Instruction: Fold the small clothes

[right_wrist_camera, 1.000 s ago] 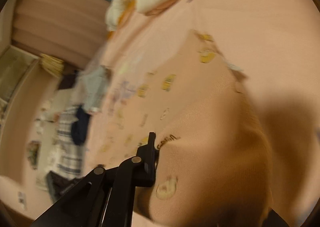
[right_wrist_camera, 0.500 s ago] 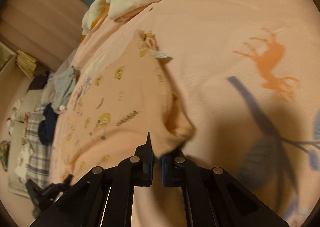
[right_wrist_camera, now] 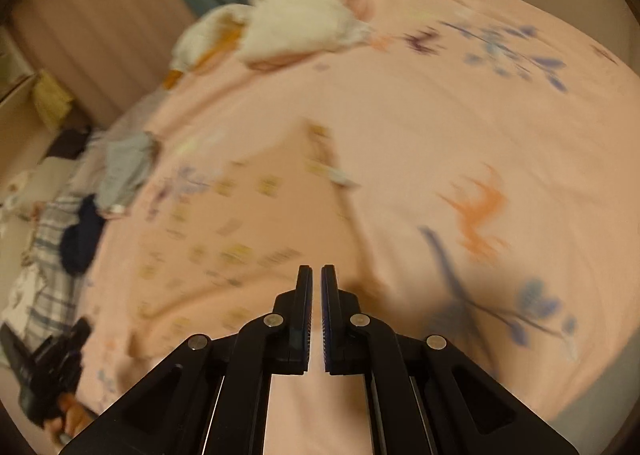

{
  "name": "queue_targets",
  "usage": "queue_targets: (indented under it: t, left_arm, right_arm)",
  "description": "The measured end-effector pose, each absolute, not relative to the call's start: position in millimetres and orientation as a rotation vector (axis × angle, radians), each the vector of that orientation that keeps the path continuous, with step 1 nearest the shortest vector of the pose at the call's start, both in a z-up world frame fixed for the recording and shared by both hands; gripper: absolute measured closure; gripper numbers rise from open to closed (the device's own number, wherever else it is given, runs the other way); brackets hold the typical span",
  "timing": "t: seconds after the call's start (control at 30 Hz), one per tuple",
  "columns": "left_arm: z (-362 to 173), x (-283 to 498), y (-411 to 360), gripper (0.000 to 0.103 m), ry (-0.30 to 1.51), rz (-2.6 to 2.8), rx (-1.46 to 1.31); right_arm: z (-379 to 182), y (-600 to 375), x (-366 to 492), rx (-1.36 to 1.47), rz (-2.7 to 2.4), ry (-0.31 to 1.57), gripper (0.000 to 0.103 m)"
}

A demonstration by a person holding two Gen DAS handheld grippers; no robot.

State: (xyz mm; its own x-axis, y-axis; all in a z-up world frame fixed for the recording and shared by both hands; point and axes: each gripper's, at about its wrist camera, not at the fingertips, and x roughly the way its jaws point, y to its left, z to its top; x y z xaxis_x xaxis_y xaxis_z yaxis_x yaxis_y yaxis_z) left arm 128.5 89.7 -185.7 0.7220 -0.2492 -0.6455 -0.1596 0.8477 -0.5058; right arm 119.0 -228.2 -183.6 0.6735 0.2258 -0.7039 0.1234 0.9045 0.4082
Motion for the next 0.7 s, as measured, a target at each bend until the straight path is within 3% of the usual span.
queue_targets:
  t: [0.23,0.37,0.43,0.63,0.7]
  left_arm:
    - [-264.9,166.8,57.3,0.094,0.961,-0.080,-0.609]
    - [-263.6,160.6,59.9,0.093,0.953,-0.080,-0.594]
    - [-265.6,159.0,65.4,0.093,0.953,-0.090,-0.635]
    - [-266.1,144.7,71.8,0.092,0.981,-0.102,-0.725]
    - [-263.4,135.6,71.8,0.080,0.953,-0.125,-0.744]
  right_arm:
    - [-220.9,-129.9,162.9,0.376,0.369,0.933,0.102]
    - [-273.8,-90.0,175.1,0.349,0.439,1.109,0.103]
    - [-278.8,-91.3,163.5,0.353,0.448,1.045,0.103]
    - [-278.6,-99.9,141.3,0.365,0.491,1.086,0.103]
    - [-273.2,-95.9,134.1,0.289,0.483,1.060,0.103]
